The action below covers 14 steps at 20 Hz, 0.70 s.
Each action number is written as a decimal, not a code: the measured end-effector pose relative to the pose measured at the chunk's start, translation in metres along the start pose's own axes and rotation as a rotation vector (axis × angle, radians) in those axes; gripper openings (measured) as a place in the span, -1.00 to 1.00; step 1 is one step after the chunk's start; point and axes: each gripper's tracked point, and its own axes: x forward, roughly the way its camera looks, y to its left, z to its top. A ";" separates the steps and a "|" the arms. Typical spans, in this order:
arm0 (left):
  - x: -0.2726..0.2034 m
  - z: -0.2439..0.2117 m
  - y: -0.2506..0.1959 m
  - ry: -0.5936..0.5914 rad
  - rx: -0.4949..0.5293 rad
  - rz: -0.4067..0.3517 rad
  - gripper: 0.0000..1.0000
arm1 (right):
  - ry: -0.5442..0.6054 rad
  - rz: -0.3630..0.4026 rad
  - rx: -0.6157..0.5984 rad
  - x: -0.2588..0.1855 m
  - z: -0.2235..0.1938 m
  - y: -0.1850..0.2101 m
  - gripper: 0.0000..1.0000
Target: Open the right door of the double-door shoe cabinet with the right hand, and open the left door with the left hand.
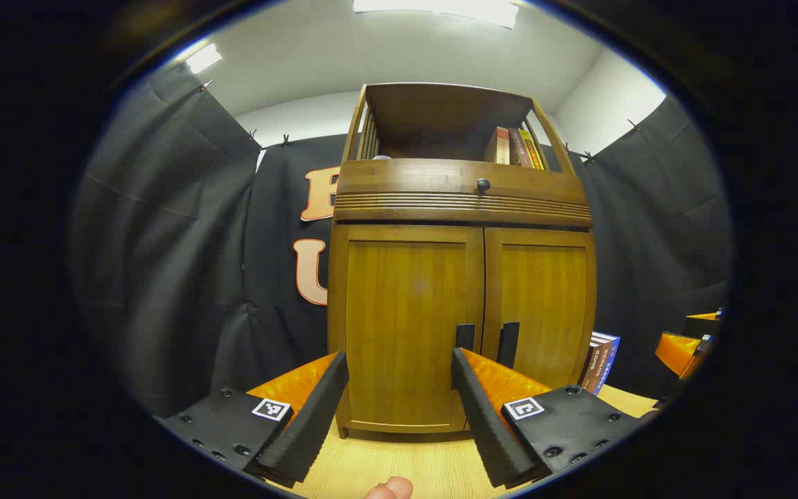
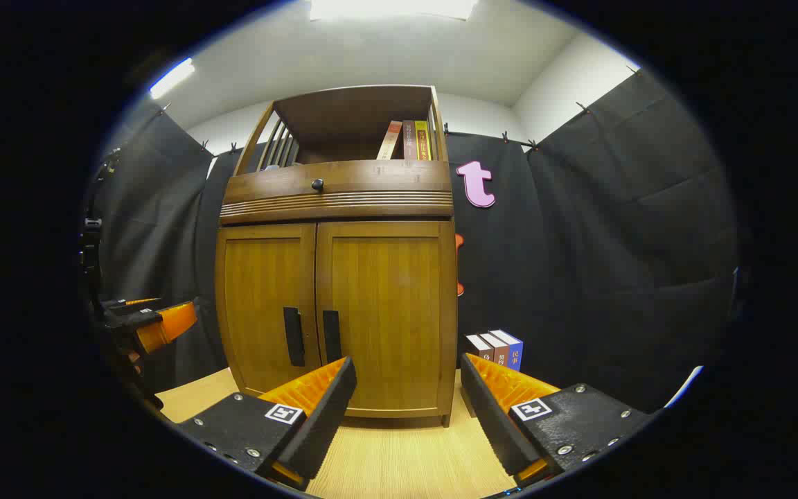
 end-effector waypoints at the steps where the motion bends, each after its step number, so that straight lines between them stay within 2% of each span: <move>1: 0.000 0.000 0.001 0.002 0.001 0.002 0.89 | 0.001 -0.001 0.000 0.000 -0.001 0.000 0.87; 3: -0.001 0.002 0.002 -0.002 0.001 0.004 0.97 | 0.002 -0.007 -0.002 0.000 -0.001 -0.002 0.87; 14: -0.001 0.000 0.005 -0.006 0.002 0.016 0.93 | -0.009 -0.008 -0.015 -0.001 0.000 -0.003 0.87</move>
